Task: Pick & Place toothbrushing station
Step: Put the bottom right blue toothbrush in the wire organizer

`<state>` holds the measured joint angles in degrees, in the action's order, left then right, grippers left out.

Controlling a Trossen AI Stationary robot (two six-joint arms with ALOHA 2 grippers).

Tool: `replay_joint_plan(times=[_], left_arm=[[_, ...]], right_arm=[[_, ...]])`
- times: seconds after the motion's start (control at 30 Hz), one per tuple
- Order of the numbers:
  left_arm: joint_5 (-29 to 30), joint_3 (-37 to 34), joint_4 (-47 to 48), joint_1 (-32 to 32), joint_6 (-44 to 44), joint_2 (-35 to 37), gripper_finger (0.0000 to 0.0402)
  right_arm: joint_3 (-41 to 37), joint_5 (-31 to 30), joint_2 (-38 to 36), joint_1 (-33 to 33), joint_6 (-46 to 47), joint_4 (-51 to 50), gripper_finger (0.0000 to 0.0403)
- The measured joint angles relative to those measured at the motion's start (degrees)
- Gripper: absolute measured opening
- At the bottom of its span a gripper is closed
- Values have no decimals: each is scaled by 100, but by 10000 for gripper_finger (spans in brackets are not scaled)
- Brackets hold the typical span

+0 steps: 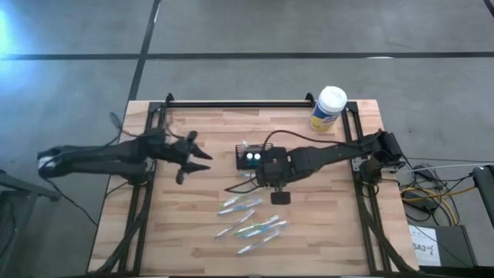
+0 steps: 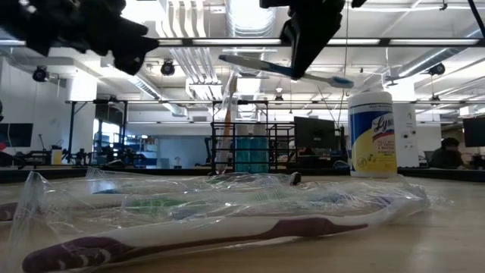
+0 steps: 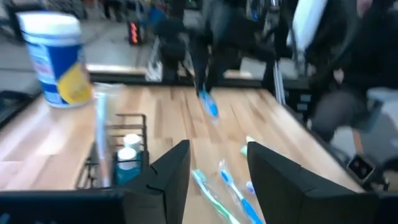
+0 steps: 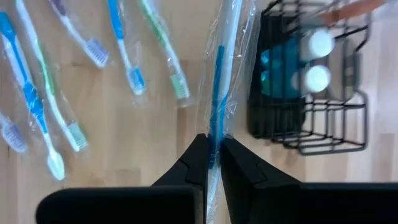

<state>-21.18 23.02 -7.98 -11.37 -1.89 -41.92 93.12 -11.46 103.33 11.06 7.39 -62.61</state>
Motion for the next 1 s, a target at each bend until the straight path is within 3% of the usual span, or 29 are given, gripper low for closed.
replay_joint_plan(times=[0.33, 1.0], left_arm=[[40, 1235, -341, 394, 374, -1785, 165], [-78, 1996, -391, 662, 656, -2883, 165]], right_arm=[[377, -14, 0, -28, -97, 22, 18], [414, -267, 0, -36, -180, 42, 18]])
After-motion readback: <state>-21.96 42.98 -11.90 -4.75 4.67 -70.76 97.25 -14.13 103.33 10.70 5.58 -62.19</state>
